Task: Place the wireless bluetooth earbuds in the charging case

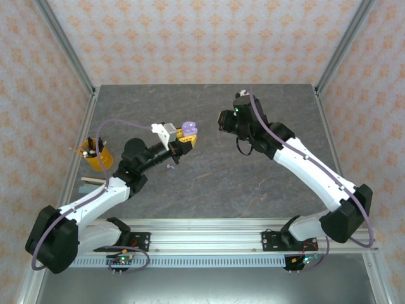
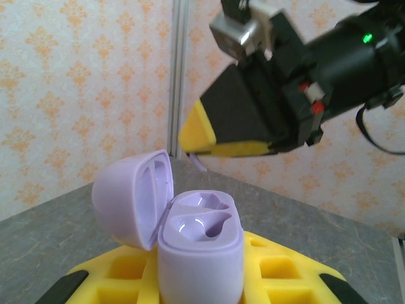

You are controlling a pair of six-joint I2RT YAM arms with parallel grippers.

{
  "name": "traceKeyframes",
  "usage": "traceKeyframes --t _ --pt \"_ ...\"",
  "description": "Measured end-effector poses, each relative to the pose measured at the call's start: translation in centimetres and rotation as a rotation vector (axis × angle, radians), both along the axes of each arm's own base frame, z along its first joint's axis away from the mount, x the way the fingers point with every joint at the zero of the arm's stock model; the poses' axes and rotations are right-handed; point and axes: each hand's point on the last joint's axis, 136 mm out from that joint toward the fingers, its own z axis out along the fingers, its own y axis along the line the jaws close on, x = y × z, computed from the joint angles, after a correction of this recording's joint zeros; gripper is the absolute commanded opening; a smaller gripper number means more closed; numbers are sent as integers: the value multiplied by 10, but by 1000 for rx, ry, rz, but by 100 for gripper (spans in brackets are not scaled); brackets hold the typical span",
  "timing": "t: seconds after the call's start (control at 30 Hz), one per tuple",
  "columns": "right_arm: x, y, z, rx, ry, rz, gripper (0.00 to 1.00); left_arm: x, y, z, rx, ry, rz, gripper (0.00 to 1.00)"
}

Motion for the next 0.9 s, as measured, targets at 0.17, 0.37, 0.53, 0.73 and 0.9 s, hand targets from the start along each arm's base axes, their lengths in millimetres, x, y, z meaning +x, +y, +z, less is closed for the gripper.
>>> traceKeyframes --t 0.17,0.37,0.53,0.73,0.9 --pt "-11 11 41 80 -113 103 14 -1 -8 6 2 -9 -34 0" --pt "-31 21 89 192 -247 226 14 1 -15 12 1 -17 -55 0" --pt "-45 31 102 263 -312 318 14 6 -20 16 -1 -23 -59 0" --pt "-53 45 86 305 -306 408 14 9 -22 19 -11 -31 -61 0" --pt "-60 49 90 333 -325 447 14 9 -25 31 -26 -59 -67 0"
